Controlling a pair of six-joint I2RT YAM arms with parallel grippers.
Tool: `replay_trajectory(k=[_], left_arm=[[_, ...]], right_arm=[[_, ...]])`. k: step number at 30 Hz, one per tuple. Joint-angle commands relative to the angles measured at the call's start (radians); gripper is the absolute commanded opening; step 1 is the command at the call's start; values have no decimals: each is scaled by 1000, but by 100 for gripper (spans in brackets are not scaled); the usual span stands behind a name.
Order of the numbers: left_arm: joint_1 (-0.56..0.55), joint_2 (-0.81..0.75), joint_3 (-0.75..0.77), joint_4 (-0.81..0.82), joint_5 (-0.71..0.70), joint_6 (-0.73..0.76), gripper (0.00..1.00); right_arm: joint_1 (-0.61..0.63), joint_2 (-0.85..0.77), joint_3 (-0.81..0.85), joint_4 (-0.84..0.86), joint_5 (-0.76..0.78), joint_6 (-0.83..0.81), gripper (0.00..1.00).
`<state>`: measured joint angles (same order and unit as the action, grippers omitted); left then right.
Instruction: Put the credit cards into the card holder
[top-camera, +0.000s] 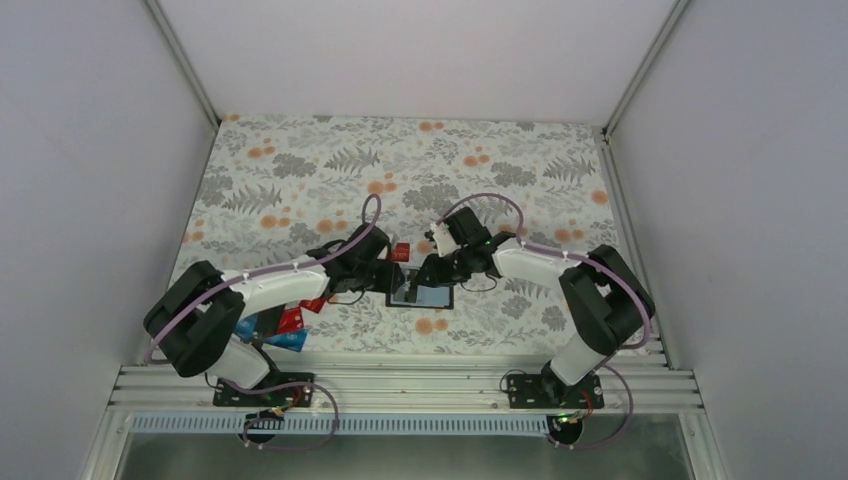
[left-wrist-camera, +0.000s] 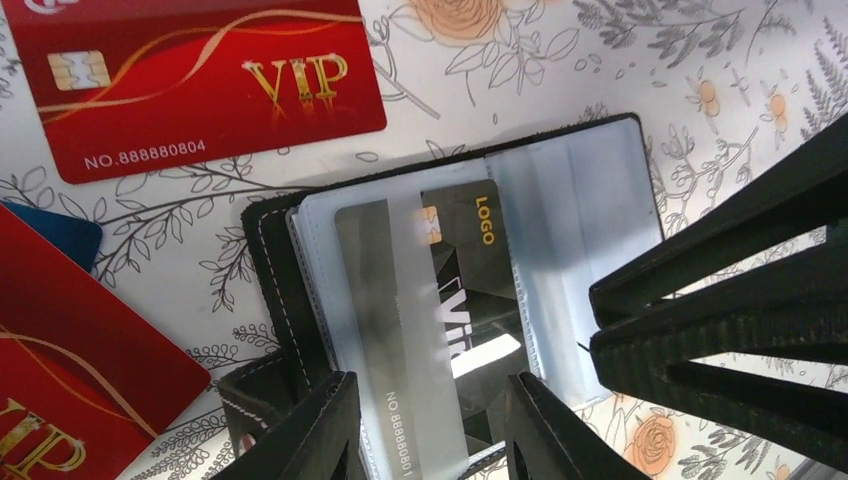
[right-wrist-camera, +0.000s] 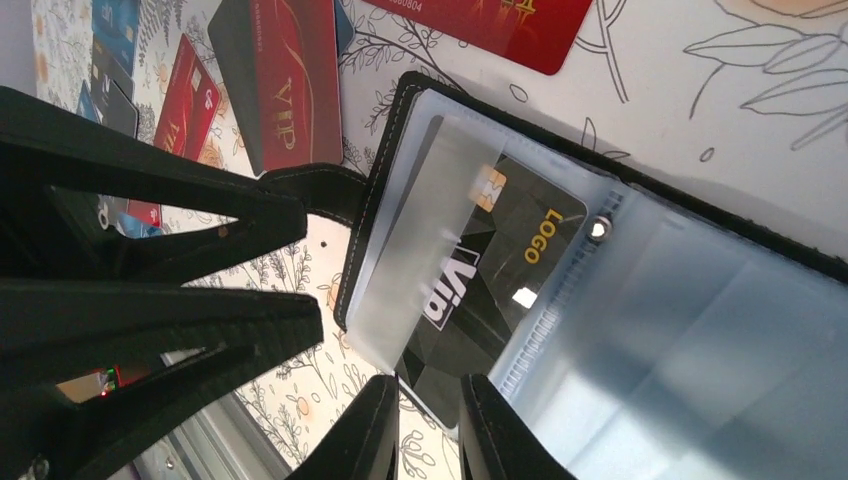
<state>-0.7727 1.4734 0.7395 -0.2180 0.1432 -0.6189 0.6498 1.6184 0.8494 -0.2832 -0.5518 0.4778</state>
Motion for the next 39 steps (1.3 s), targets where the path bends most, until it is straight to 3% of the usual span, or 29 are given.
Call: replay_trajectory(k=[1, 25, 39], left_arm=[[16, 30, -17, 18, 46, 21, 39], [33, 125, -22, 64, 139, 15, 42], [33, 56, -22, 116, 210, 2, 42]], right_arm=[[16, 37, 39, 36, -22, -20, 18], [24, 216, 33, 86, -16, -27, 9], [24, 235, 13, 108, -15, -15, 7]])
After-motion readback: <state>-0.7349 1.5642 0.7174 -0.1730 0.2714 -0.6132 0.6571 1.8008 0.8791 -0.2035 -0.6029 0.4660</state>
